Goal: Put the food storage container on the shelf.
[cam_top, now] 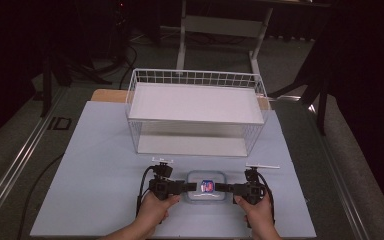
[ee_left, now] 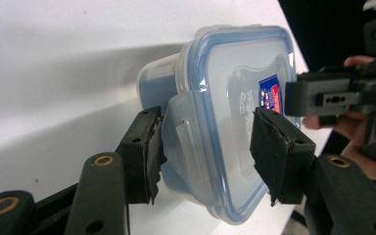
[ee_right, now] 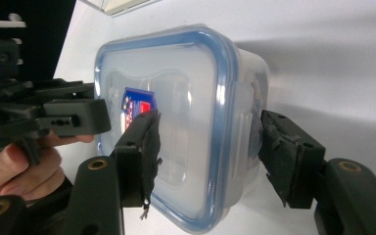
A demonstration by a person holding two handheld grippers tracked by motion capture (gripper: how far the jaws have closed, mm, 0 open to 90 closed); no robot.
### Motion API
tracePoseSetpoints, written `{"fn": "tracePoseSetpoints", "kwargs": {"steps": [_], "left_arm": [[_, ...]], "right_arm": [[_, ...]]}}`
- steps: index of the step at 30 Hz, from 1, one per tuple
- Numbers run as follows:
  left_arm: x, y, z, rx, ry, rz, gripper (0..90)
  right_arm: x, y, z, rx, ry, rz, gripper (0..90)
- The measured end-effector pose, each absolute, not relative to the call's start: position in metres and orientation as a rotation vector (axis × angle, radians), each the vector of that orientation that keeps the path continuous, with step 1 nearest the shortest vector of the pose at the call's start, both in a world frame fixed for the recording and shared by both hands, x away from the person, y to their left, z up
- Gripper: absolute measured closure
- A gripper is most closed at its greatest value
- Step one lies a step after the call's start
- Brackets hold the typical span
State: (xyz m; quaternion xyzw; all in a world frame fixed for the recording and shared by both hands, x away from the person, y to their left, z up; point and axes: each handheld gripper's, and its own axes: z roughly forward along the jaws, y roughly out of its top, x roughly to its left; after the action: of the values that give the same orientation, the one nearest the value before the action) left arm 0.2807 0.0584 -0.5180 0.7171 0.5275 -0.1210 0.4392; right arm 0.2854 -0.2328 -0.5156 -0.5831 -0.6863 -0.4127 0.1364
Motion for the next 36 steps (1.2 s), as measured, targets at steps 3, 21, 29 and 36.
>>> {"fn": "tracePoseSetpoints", "kwargs": {"steps": [3, 21, 29, 36], "left_arm": [[0.281, 0.057, -0.514, 1.797, 1.313, -0.279, 48.6], [0.317, 0.080, -0.475, 1.670, 1.242, -0.057, 50.1], [0.339, 0.091, -0.481, 1.618, 1.228, 0.003, 50.0], [0.354, 0.096, -0.494, 1.600, 1.223, 0.014, 49.9]], "right_arm": [[0.287, -0.233, -0.514, -1.700, -1.981, -1.200, 42.1], [0.328, -0.210, -0.478, -1.679, -2.006, -1.398, 41.6], [0.354, -0.197, -0.478, -1.676, -2.011, -1.474, 41.6], [0.369, -0.189, -0.488, -1.690, -2.022, -1.504, 41.6]]}}
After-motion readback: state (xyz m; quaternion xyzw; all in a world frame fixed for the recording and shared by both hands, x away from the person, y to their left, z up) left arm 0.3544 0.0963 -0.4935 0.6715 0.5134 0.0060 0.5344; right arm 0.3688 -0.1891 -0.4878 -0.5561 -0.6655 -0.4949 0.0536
